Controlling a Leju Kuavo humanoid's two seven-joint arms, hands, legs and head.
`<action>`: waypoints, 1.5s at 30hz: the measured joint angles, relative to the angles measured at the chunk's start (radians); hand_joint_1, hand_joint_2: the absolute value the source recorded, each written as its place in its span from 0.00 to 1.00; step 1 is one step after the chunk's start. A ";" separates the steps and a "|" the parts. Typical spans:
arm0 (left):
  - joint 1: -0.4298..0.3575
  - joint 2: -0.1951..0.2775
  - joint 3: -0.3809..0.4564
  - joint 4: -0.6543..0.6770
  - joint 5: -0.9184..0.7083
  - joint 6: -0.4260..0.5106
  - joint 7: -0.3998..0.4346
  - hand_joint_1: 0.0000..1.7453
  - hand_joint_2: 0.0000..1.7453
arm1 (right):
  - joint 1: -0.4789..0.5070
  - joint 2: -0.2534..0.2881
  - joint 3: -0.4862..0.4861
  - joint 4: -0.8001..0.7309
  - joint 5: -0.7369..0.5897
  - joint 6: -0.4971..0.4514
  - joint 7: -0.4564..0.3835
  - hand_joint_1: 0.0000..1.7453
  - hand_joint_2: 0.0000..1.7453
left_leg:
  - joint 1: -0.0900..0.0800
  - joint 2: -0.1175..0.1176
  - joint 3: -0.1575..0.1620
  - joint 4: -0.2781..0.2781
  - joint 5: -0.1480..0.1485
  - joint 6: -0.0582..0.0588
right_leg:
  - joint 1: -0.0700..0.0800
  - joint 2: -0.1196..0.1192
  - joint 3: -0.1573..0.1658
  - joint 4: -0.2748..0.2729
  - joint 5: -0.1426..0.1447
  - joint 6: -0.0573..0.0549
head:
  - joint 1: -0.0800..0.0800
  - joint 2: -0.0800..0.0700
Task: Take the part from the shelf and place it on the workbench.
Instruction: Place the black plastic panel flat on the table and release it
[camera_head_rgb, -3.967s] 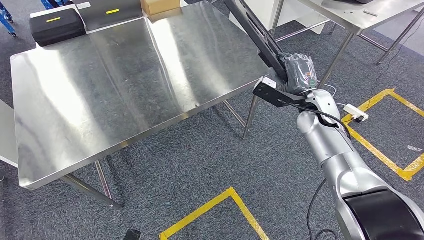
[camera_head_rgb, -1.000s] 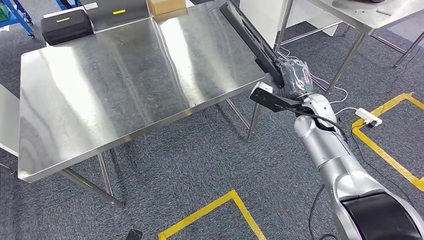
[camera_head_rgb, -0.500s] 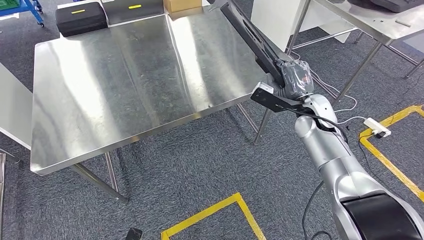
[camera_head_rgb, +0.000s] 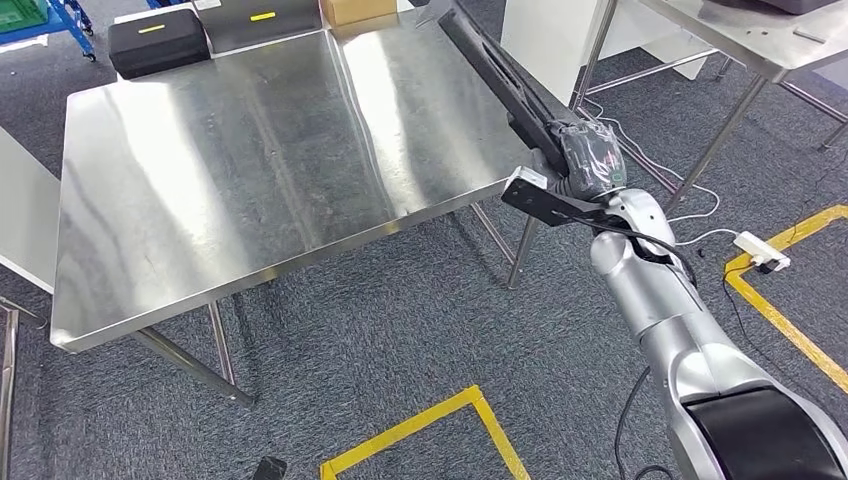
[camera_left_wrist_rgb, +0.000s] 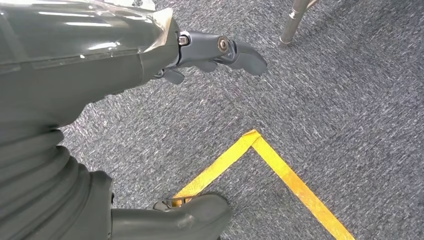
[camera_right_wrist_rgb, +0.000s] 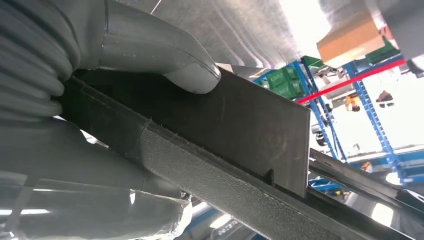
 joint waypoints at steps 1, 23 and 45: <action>0.000 0.000 0.001 0.000 0.000 0.000 0.000 0.00 1.00 | 0.000 0.000 0.002 0.000 0.004 0.000 0.000 1.00 1.00 | 0.000 0.000 0.000 0.000 0.000 -0.003 | 0.000 0.000 0.000 0.000 0.000 -0.001 | 0.000 0.000; 0.006 0.004 0.012 0.000 -0.001 -0.005 -0.007 0.00 1.00 | 0.007 0.025 0.029 0.006 0.011 0.033 0.000 1.00 1.00 | 0.028 -0.010 -0.046 0.098 -0.053 -0.059 | -0.031 -0.002 -0.010 0.039 -0.018 0.002 | -0.003 0.000; -0.006 0.003 0.014 0.000 -0.010 -0.011 -0.014 0.00 1.00 | 0.013 0.030 0.033 0.014 -0.014 0.100 -0.008 1.00 1.00 | 0.001 -0.038 -0.002 0.009 -0.002 0.007 | -0.001 -0.006 -0.111 0.250 -0.100 0.007 | 0.004 0.000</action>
